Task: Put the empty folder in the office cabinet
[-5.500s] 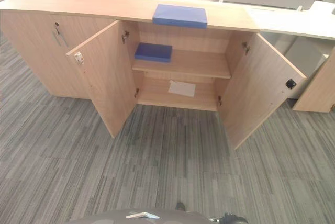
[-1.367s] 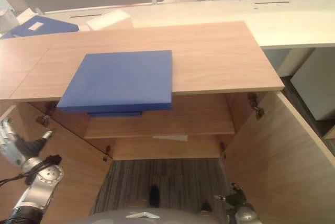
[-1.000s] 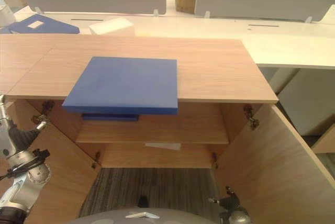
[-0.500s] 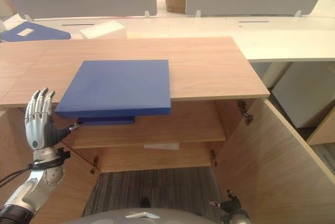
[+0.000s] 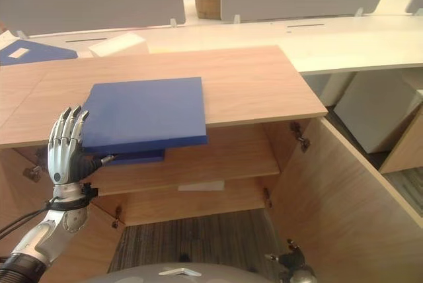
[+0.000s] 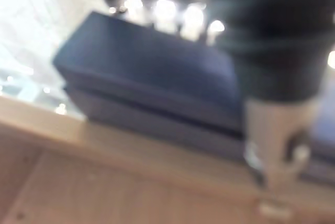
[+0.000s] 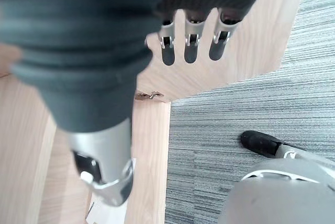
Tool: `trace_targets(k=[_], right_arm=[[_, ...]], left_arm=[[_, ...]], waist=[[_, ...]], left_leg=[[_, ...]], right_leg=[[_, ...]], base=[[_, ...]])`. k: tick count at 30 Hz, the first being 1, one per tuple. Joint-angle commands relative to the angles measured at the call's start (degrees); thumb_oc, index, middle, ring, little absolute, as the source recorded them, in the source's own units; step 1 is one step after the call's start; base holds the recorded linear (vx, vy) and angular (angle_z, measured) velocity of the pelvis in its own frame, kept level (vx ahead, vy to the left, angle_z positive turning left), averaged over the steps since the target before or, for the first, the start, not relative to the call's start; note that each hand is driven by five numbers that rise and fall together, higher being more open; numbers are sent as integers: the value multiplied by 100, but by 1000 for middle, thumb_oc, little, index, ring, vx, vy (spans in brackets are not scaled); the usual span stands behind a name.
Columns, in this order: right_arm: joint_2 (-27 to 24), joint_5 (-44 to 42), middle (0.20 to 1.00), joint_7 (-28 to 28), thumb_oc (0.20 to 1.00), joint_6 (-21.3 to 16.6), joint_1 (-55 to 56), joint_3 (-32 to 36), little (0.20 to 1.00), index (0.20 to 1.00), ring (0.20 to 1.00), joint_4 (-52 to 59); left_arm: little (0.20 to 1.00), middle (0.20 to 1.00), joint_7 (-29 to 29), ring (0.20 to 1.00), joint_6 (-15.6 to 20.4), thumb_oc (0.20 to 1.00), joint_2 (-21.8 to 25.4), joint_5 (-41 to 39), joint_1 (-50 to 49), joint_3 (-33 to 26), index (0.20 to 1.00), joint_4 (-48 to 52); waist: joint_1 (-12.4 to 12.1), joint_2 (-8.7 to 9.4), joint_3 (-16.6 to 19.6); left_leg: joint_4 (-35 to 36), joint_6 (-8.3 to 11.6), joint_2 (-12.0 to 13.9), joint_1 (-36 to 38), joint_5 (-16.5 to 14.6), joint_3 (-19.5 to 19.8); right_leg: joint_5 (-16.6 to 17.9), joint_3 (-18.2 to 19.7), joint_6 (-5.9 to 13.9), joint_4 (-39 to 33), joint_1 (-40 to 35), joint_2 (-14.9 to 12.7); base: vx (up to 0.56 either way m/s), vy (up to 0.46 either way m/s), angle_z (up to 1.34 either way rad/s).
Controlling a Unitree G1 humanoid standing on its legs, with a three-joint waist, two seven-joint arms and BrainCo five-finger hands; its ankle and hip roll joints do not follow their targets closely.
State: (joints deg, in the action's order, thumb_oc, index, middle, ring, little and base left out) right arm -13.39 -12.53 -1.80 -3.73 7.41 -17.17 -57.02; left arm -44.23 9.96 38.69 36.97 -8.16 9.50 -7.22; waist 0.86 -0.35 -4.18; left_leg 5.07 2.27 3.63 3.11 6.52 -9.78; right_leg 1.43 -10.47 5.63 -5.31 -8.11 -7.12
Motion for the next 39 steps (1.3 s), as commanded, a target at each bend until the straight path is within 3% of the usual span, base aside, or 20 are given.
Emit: trace_targets(k=[1, 12, 13, 14, 24, 33, 35, 36, 38, 39], right_arm=[[-205, -202, 1000, -92, 1000, -182, -546, 220, 1000, 1000, 1000, -259], [-234, -191, 1000, -122, 1000, -126, -534, 166, 1000, 1000, 1000, -197], [-242, -188, 1000, -134, 1000, -120, -527, 159, 1000, 1000, 1000, -180], [-249, -172, 1000, -146, 1000, -126, -517, 158, 1000, 1000, 1000, -168], [-272, -87, 1000, -219, 1000, -180, -494, 191, 1000, 1000, 1000, -105], [-374, -66, 1000, -199, 1000, -409, -482, 84, 1000, 1000, 1000, 629], [-392, -102, 1000, -100, 1000, -376, -473, 12, 1000, 1000, 1000, 890], [-414, 20, 1000, 57, 1000, -410, -444, -75, 1000, 1000, 1000, 1171], [-417, 56, 1000, 137, 1000, -408, -409, -164, 1000, 1000, 1000, 1456], [-441, 119, 1000, 225, 1000, -403, -386, -223, 1000, 1000, 1000, 1697]], left_arm=[[1000, 1000, -36, 1000, 86, 1000, 282, 114, 823, 162, 1000, 11], [1000, 1000, -59, 1000, -130, 1000, 243, 202, 1104, 516, 1000, -460], [900, 900, -22, 900, -170, 900, 249, 202, 1138, 534, 900, -522], [200, 200, -22, 200, -196, 200, 270, 195, 1164, 540, 200, -580], [200, 200, 28, 200, -116, 200, 273, 87, 1121, 447, 200, -776], [200, 200, -346, 200, 422, 200, 364, -396, 990, -276, 200, 131], [200, 200, -216, 200, 621, 200, 378, -788, 1026, -492, 200, 378], [200, 200, 149, 200, 909, 200, 340, -1289, 1050, -711, 200, 638], [200, 200, 520, 200, 1031, 200, 253, -1685, 1109, -795, 200, 838], [200, 200, 1014, 200, 1166, 200, 160, -2054, 1142, -838, 200, 999]], waist=[[-39, -162, -264], [89, -149, -256], [103, -148, -256], [112, -150, -255], [101, -146, -238], [-12, -106, -259], [-35, -82, -247], [-53, -53, -228], [-59, -24, -213], [-60, 1, -201]], left_leg=[[-7, -193, -150, 522, -1087, 26], [-7, -226, -153, 579, -1122, -97], [-7, -227, -153, 581, -1123, -107], [-7, -227, -150, 585, -1127, -117], [-7, -241, -159, 595, -1144, -113], [-7, -246, -170, 570, -1127, 8], [-7, -243, -172, 558, -1120, 38], [-7, -236, -173, 549, -1113, 80], [-7, -225, -170, 544, -1102, 100], [-7, -216, -168, 542, -1095, 122]], right_leg=[[-231, 219, -19, 31, -54, 253], [-208, 344, -4, 31, -47, 258], [-204, 352, -1, 31, -42, 256], [-201, 353, 1, 31, -41, 252], [-212, 354, 1, 31, -54, 243], [-219, 256, -21, 31, -85, 217], [-219, 228, -22, 31, -87, 210], [-224, 195, -14, 31, -97, 202], [-224, 162, -5, 31, -105, 194], [-224, 138, 2, 31, -111, 190]], base=[[3, 10, -10], [7, 9, -3], [0, 0, 0], [0, 0, 0], [2, 8, -4], [0, 0, 0], [-4, -7, 3], [-2, -14, 10], [-1, -15, 14], [0, -13, 14]])
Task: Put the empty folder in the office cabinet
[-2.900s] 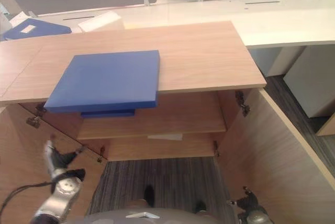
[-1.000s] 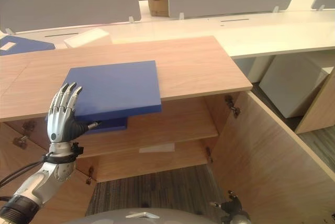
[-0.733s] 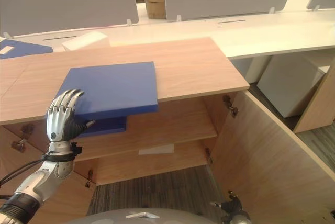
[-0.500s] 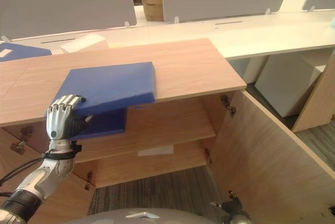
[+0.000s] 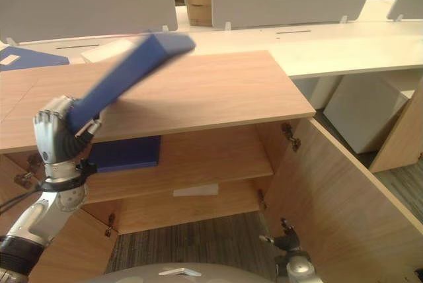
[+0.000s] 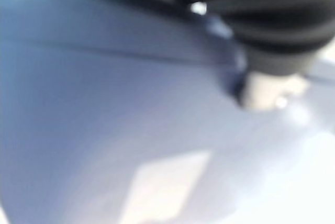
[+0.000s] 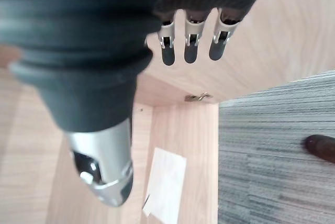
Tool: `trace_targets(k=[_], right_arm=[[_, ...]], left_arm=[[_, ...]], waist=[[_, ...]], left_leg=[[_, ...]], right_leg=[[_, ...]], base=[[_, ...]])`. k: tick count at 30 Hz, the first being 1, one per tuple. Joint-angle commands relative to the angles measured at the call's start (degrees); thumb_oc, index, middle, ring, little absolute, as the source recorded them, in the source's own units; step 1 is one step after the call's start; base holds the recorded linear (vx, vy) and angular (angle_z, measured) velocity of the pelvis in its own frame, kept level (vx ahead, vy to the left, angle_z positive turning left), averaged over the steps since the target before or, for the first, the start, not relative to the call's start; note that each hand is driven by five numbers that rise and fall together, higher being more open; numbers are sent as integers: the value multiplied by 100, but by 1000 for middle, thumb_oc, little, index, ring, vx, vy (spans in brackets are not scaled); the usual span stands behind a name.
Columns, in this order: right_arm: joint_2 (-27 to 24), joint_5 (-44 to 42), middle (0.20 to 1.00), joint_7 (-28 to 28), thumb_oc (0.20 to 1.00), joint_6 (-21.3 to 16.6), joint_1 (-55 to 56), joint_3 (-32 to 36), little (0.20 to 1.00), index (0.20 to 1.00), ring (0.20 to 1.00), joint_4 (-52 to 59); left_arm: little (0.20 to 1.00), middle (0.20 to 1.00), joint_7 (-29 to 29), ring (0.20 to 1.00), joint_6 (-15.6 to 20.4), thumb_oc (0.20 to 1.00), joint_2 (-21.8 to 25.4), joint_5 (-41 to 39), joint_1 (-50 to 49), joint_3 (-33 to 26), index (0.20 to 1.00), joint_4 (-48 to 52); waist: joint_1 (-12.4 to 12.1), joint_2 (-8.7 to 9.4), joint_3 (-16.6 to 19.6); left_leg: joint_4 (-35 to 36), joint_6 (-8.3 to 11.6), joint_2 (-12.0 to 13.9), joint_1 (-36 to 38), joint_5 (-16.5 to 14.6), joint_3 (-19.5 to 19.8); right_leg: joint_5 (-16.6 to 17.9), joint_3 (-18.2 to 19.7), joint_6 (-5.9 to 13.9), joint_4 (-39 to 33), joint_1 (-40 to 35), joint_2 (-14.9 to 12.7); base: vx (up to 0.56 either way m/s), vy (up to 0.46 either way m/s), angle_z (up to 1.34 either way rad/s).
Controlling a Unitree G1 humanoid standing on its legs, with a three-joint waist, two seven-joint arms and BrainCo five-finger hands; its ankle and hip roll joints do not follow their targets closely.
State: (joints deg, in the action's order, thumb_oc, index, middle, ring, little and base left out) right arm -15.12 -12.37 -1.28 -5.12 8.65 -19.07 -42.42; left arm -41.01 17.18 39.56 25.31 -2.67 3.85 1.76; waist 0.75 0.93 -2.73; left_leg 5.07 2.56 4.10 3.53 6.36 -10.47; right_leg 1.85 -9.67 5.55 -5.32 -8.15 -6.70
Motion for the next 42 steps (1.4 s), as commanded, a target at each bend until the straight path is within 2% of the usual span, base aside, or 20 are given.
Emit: trace_targets(k=[1, 3, 4, 5, 8, 11, 13, 16, 21, 22, 23, 25, 29, 33, 36, 39, 42], right_arm=[[-270, 134, 1000, 190, 1000, -278, -498, -62, 1000, 1000, 1000, 339], [-291, 160, 1000, 285, 1000, -271, -458, -102, 1000, 1000, 1000, 709], [-294, 185, 1000, 294, 1000, -264, -455, -104, 1000, 1000, 1000, 750], [-322, 234, 1000, 403, 1000, -284, -447, -79, 1000, 1000, 1000, 1044], [-350, 228, 1000, 609, 1000, -259, -430, -12, 1000, 1000, 1000, 1385], [-454, 67, 1000, 1146, 1000, -231, -408, 59, 1000, 1000, 1000, 1827], [-612, -64, 1000, 1816, 1000, -130, -396, 109, 1000, 1000, 1000, 2229], [-941, -323, 1000, 2482, 1000, -94, -368, 160, 1000, 1000, 1000, 2781], [-943, -325, 1000, 2485, 1000, -93, -366, 161, 1000, 1000, 1000, 2784], [-1254, -694, 1000, 2913, 1000, 13, -397, 295, 1000, 1000, 1000, 3264], [-2016, -1817, 1000, 3919, 1000, 413, -593, 839, 1000, 1000, 1000, 4559], [-2170, -2152, 1000, 4086, 1000, 490, -699, 986, 1000, 1000, 1000, 4902], [-2371, -2832, 1000, 4121, 1000, 558, -936, 1232, 1000, 1000, 1000, 5384], [-2351, -3464, 1000, 3790, 1000, 361, -1303, 1531, 1000, 1000, 1000, 5782], [-2283, -3576, 1000, 3606, 1000, 300, -1501, 1686, 1000, 1000, 1000, 5882], [-2202, -3530, 1000, 3250, 1000, 227, -1731, 1855, 1000, 1000, 1000, 5942], [-2139, -3409, 1000, 2770, 1000, 86, -1949, 1900, 1000, 1000, 1000, 5862]], left_arm=[[200, 200, 915, 200, 477, 200, 27, -1136, 614, -269, 200, 193], [200, 200, 1719, 200, 593, 200, -133, -1946, 609, -254, 200, 480], [200, 200, 1766, 200, 590, 200, -152, -1999, 601, -258, 200, 518], [200, 200, 2473, 200, 632, 200, -331, -2685, 539, -226, 200, 792], [200, 200, 3235, 200, 620, 200, -547, -3477, 402, -201, 200, 1044], [200, 200, 4374, 200, 376, 200, -755, -4532, 223, -118, 200, 1225], [200, 200, 4980, 200, 224, 200, -798, -5154, 65, -64, 200, 1252], [200, 200, 5435, 200, 284, 200, -686, -5546, -82, -80, 200, 1108], [200, 200, 5439, 200, 285, 200, -686, -5550, -82, -80, 200, 1106], [200, 200, 5702, 200, 257, 200, -591, -5746, -220, -153, 200, 1130], [200, 200, 6222, 200, 121, 200, -493, -6303, -320, -270, 200, 1161], [200, 200, 6319, 200, 76, 200, -454, -6418, -300, -295, 200, 1157], [200, 200, 6459, 200, -8, 200, -399, -6502, -245, -319, 200, 1168], [200, 200, 6528, 200, -116, 200, -413, -6661, -108, -309, 200, 1174], [200, 200, 6579, 200, -151, 200, -477, -6688, -27, -302, 200, 1170], [200, 200, 6742, 200, -116, 200, -621, -6904, 88, -285, 200, 1249], [200, 200, 6653, 200, -59, 200, -732, -6888, 206, -209, 200, 1256]], waist=[[-52, -117, -339], [-56, -90, -332], [-56, -88, -332], [-74, -72, -340], [-94, -59, -356], [-117, -42, -370], [-133, -28, -374], [-152, 10, -368], [-151, 10, -367], [-181, 45, -385], [-224, 137, -365], [-240, 159, -355], [-274, 185, -334], [-306, 188, -287], [-327, 189, -272], [-358, 193, -247], [-383, 200, -226]], left_leg=[[-7, -243, -215, 500, -1076, 199], [-7, -244, -219, 498, -1068, 224], [-7, -244, -218, 498, -1066, 226], [-7, -249, -218, 491, -1054, 253], [-7, -256, -222, 483, -1042, 288], [-7, -251, -226, 471, -1011, 322], [-7, -244, -229, 472, -991, 331], [-7, -236, -232, 465, -962, 321], [-7, -236, -232, 465, -962, 322], [-7, -231, -232, 487, -953, 330], [-7, -229, -234, 444, -895, 366], [-7, -230, -236, 446, -890, 378], [-7, -229, -242, 442, -875, 407], [-7, -242, -247, 450, -880, 417], [-7, -252, -254, 456, -893, 427], [-7, -256, -255, 460, -909, 434], [-7, -254, -257, 473, -920, 448]], right_leg=[[-266, 48, 12, 32, -110, 146], [-264, 20, 17, 32, -114, 146], [-264, 16, 17, 32, -114, 146], [-259, -5, 18, 32, -116, 147], [-256, -18, 16, 32, -119, 150], [-234, -41, 19, 32, -115, 154], [-215, -72, 26, 32, -116, 145], [-196, -129, 35, 32, -107, 128], [-196, -130, 35, 32, -107, 128], [-198, -167, 40, 32, -134, 121], [-156, -219, 50, 32, -103, 108], [-155, -230, 55, 32, -110, 106], [-151, -248, 61, 32, -119, 100], [-144, -260, 64, 32, -128, 95], [-147, -253, 63, 32, -133, 97], [-153, -258, 55, 32, -137, 95], [-155, -257, 39, 32, -149, 100]], base=[[1, -13, 10], [-2, -8, 4], [-16, -5, 5], [-20, 1, 4], [-11, 3, 1], [-35, 9, 1], [-36, 16, 0], [-17, 4, 2], [-3, -1, 4], [-43, -11, 7], [-43, -11, 4], [-16, -4, 10], [2, 4, 5], [13, 15, 7], [5, 7, 1], [0, 0, 0], [25, 16, 0]])
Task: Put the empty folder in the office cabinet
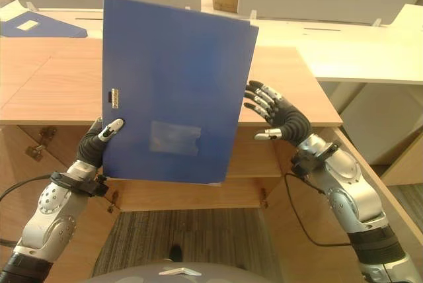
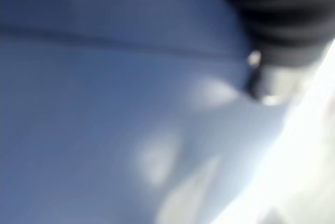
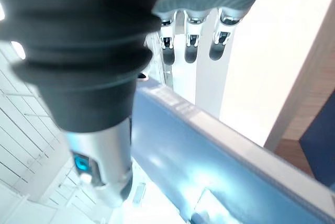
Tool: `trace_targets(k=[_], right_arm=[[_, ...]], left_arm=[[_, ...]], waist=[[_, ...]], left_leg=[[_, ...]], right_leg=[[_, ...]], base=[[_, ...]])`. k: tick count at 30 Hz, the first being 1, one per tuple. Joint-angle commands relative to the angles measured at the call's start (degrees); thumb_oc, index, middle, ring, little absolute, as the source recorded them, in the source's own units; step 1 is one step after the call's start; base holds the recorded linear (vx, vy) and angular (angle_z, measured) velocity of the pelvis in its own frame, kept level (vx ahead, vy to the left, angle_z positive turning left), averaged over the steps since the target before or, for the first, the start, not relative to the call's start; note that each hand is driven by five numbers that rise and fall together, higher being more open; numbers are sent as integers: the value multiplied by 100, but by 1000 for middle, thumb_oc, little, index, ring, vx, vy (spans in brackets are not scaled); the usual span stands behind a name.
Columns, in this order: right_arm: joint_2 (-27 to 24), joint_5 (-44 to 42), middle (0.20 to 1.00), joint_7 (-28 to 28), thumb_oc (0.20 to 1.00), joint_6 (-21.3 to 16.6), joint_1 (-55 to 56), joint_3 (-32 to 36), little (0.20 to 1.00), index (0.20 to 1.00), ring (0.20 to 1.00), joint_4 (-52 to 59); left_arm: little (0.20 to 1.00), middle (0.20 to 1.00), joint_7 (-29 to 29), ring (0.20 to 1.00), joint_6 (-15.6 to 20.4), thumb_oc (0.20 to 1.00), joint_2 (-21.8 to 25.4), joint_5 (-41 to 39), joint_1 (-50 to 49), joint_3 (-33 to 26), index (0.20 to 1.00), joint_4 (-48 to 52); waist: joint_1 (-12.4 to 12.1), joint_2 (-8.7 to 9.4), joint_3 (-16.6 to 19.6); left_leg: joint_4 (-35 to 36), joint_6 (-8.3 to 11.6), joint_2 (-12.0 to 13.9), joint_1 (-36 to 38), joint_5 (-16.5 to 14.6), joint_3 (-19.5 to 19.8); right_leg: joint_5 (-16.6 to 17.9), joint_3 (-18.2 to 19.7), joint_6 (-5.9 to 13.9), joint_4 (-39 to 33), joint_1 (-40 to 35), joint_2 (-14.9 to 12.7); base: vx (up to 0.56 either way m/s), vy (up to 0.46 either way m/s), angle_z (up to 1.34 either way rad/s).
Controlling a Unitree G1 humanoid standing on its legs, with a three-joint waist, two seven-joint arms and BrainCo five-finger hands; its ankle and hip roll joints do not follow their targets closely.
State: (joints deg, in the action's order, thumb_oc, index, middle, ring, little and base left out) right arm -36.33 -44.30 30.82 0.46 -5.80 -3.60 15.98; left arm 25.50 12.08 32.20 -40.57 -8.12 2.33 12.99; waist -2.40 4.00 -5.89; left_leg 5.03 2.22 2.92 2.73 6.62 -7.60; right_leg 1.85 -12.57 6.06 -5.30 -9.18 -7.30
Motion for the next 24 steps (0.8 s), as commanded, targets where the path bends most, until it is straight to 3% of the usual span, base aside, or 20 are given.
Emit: trace_targets(k=[1, 9, 14, 24], right_arm=[[-7, -197, 1000, -548, 1000, -468, -564, 346, 1000, 1000, 1000, -1], [86, 65, 1000, -998, 1000, -330, -1050, 103, 1000, 1000, 1000, -86], [323, -47, 1000, -1277, 1000, -5, -1625, -398, 1000, 1000, 1000, -392], [464, -183, 1000, -1326, 1000, 268, -1865, -678, 1000, 1000, 1000, -501]], left_arm=[[200, 200, -15, 200, 459, 200, -20, -308, 781, -43, 200, 121], [200, 200, -100, 200, 524, 200, -163, -302, 954, 94, 200, 16], [200, 200, -209, 200, 625, 200, -212, 18, 1185, 361, 200, -159], [200, 200, -128, 200, 686, 200, -83, 122, 1194, 325, 200, -280]], waist=[[-79, -107, 94], [-144, -108, 127], [-218, -120, 167], [-281, -135, 182]], left_leg=[[-3, -217, -141, 551, -948, 161], [-3, -213, -148, 556, -962, 173], [-3, -209, -157, 561, -953, 192], [-3, -223, -174, 555, -944, 190]], right_leg=[[-157, 33, -14, 30, -45, 160], [-177, 24, -37, 30, -52, 156], [-178, -1, -51, 30, -75, 145], [-172, -8, -56, 30, -71, 131]], base=[[31, 19, 0], [14, 8, 0], [55, 20, 1], [23, 10, 3]])
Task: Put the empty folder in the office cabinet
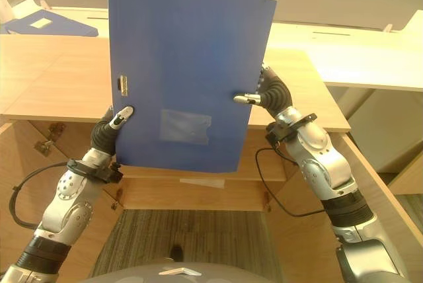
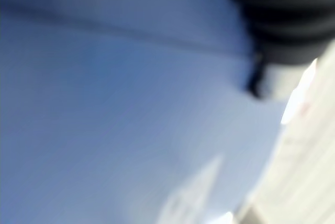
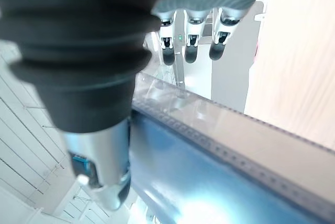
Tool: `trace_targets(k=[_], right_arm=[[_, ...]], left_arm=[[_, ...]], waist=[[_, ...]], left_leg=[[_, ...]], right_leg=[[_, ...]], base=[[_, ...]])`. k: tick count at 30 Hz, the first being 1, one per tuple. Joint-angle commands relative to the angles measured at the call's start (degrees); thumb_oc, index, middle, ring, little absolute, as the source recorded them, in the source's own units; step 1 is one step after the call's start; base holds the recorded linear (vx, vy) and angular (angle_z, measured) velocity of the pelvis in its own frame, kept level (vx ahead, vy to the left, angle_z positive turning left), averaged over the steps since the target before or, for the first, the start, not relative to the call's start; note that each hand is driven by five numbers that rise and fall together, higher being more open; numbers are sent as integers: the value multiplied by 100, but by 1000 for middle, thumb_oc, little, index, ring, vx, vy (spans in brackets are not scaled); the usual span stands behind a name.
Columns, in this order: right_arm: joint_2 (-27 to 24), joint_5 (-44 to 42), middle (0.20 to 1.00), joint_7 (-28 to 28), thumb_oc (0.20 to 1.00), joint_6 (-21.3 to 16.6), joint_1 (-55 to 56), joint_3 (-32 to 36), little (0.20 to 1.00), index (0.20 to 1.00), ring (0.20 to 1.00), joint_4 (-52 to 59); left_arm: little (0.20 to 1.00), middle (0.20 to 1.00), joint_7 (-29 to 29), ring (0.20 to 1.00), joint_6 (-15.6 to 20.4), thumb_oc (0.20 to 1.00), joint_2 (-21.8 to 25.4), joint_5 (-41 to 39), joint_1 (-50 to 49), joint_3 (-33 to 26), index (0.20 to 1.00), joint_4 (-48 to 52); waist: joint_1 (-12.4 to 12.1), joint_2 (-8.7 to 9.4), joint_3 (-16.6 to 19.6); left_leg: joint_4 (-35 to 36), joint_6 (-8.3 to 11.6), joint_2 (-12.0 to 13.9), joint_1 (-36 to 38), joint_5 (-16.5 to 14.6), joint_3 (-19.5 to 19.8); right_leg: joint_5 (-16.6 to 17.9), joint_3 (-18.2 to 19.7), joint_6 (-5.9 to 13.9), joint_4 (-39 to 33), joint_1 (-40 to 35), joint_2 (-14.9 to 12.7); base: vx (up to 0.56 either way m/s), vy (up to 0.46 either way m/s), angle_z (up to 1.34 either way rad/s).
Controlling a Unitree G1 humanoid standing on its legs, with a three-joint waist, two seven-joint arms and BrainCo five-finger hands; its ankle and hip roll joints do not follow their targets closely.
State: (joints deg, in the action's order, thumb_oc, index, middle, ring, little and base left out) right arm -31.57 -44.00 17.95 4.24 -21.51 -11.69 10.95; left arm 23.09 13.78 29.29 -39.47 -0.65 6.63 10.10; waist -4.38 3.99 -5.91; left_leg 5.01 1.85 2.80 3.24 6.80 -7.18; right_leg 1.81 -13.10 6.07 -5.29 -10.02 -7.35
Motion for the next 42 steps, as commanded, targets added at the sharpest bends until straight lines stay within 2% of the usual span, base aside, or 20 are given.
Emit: trace_targets(k=[1, 3, 4, 5, 6, 12, 15, 16, 17, 18, 19, 22, 24, 32, 33, 35, 36, 38, 39, 42], right_arm=[[4, -185, 1000, -62, 1000, -80, -315, 112, 1000, 1000, 1000, -11], [46, -225, 1000, -118, 1000, 3, -402, -2, 1000, 1000, 1000, -80], [89, -227, 859, -162, 859, 39, -460, -66, 859, 859, 859, -125], [136, -221, 432, -214, 432, 71, -496, -122, 432, 432, 432, -156], [174, -186, 200, -230, 200, 69, -529, -167, 200, 200, 200, -203], [311, 115, 200, -320, 200, -29, -596, -383, 200, 200, 200, -311], [315, 352, 200, -460, 200, -287, -619, -381, 200, 200, 200, -382], [309, 442, 200, -481, 200, -377, -630, -371, 200, 200, 200, -386], [308, 451, 200, -503, 200, -419, -628, -371, 200, 200, 200, -377], [316, 548, 200, -532, 200, -483, -599, -348, 200, 200, 200, -347], [316, 548, 200, -532, 200, -483, -599, -348, 200, 200, 200, -347], [309, 886, 200, -486, 200, -755, -414, -255, 200, 200, 200, -154], [277, 1029, 200, -355, 200, -953, -136, -150, 200, 200, 200, 184], [278, 1173, 200, -227, 200, -1073, 108, -94, 200, 200, 200, 561], [205, 1747, 200, 367, 200, -1278, 685, -116, 200, 200, 200, 1080], [130, 1861, 200, 459, 200, -1382, 903, -126, 200, 200, 200, 1185], [79, 1969, 200, 558, 200, -1454, 1092, -127, 200, 200, 200, 1265], [63, 2099, 200, 648, 200, -1560, 1270, -118, 200, 200, 200, 1307], [41, 2127, 200, 753, 200, -1571, 1456, -91, 200, 200, 200, 1344], [34, 2157, 200, 892, 200, -1433, 1807, -45, 200, 200, 200, 1264]], left_arm=[[200, 200, 149, 200, 486, 200, 209, 3, 454, -102, 200, 14], [200, 200, 285, 200, 360, 200, 212, -64, 503, -21, 200, -14], [200, 200, 294, 200, 299, 200, 193, -54, 544, 35, 200, -28], [200, 200, 287, 200, 265, 200, 169, -36, 575, 101, 200, -48], [200, 200, 264, 200, 248, 200, 154, -37, 601, 166, 200, -61], [200, 200, 177, 200, 344, 200, 5, 40, 643, 423, 200, -140], [200, 200, -116, 200, 483, 200, -6, 9, 632, 420, 200, -124], [369, 369, -212, 369, 527, 369, -30, -40, 632, 391, 369, -133], [903, 903, -286, 903, 554, 903, -52, -33, 622, 374, 903, -128], [1000, 1000, -348, 1000, 615, 1000, -87, -12, 582, 334, 1000, -117], [1000, 1000, -348, 1000, 615, 1000, -87, -12, 582, 334, 1000, -117], [1000, 1000, -329, 1000, 781, 1000, -162, -71, 486, 189, 1000, -4], [1000, 1000, -284, 1000, 761, 1000, -238, -226, 387, 67, 1000, 183], [1000, 1000, -209, 1000, 766, 1000, -287, -351, 324, 17, 1000, 399], [1000, 1000, 879, 1000, 174, 1000, -438, -1253, 187, 19, 1000, 794], [1000, 1000, 1045, 1000, -23, 1000, -445, -1374, 59, 55, 1000, 906], [1000, 1000, 1182, 1000, -253, 1000, -451, -1600, -46, 57, 1000, 932], [1000, 1000, 1345, 1000, -385, 1000, -462, -1774, -161, 37, 1000, 906], [1000, 1000, 1637, 1000, -691, 1000, -482, -2076, -316, -21, 1000, 847], [1000, 1000, 1984, 1000, -1123, 1000, -469, -1996, -692, -106, 1000, 657]], waist=[[-88, -133, 188], [-96, -136, 193], [-98, -137, 196], [-97, -140, 190], [-98, -143, 186], [-105, -156, 189], [-120, -154, 171], [-124, -150, 162], [-126, -150, 157], [-130, -148, 151], [-130, -148, 151], [-129, -150, 131], [-112, -158, 101], [-84, -164, 88], [-28, -197, 52], [-6, -205, 43], [20, -220, 13], [46, -231, -1], [69, -245, -28], [112, -248, -68]], left_leg=[[-1, -185, -164, 505, -962, 150], [-1, -190, -169, 511, -961, 151], [-1, -191, -170, 512, -958, 152], [-1, -193, -172, 516, -957, 154], [-1, -196, -172, 520, -957, 155], [-1, -210, -173, 531, -966, 145], [-1, -219, -180, 526, -971, 157], [-1, -225, -184, 524, -973, 160], [-1, -225, -184, 524, -972, 164], [-1, -223, -184, 523, -974, 170], [-1, -223, -184, 523, -974, 170], [-1, -237, -184, 520, -983, 166], [-1, -243, -184, 509, -985, 177], [-1, -233, -179, 500, -989, 173], [-1, -214, -164, 511, -1002, 136], [-1, -208, -159, 471, -976, 113], [-1, -217, -156, 469, -978, 92], [-1, -214, -153, 460, -972, 70], [-1, -211, -146, 450, -967, 45], [-1, -201, -135, 427, -961, 20]], right_leg=[[-168, 43, -56, 29, 11, 135], [-158, 37, -48, 29, 9, 128], [-154, 39, -48, 29, 8, 126], [-150, 39, -50, 29, 7, 127], [-149, 41, -50, 29, 3, 127], [-156, 44, -63, 29, -12, 126], [-159, 32, -67, 29, -13, 121], [-160, 34, -73, 29, -12, 123], [-161, 36, -75, 29, -13, 123], [-164, 37, -76, 29, -14, 123], [-164, 37, -76, 29, -14, 123], [-171, 37, -82, 29, -14, 119], [-171, 39, -81, 29, -4, 120], [-167, 43, -64, 29, 11, 116], [-171, 21, -26, 29, 10, 104], [-145, 29, -24, 29, 54, 101], [-140, 29, -19, 29, 66, 96], [-135, 31, -15, 29, 83, 93], [-132, 32, -16, 29, 98, 94], [-141, 43, -9, 29, 126, 98]], base=[[0, 0, 0], [0, 0, 0], [0, 0, 0], [0, 0, 0], [0, 0, 0], [0, 0, 0], [0, 0, 0], [0, 0, 0], [0, 0, 0], [0, 0, 0], [0, 0, 0], [-22, -19, 0], [-45, -32, 0], [-20, -11, 0], [-90, -44, 0], [-86, -27, 4], [-59, -5, -3], [-56, -2, -7], [-63, -1, -2], [-37, -1, -1]])
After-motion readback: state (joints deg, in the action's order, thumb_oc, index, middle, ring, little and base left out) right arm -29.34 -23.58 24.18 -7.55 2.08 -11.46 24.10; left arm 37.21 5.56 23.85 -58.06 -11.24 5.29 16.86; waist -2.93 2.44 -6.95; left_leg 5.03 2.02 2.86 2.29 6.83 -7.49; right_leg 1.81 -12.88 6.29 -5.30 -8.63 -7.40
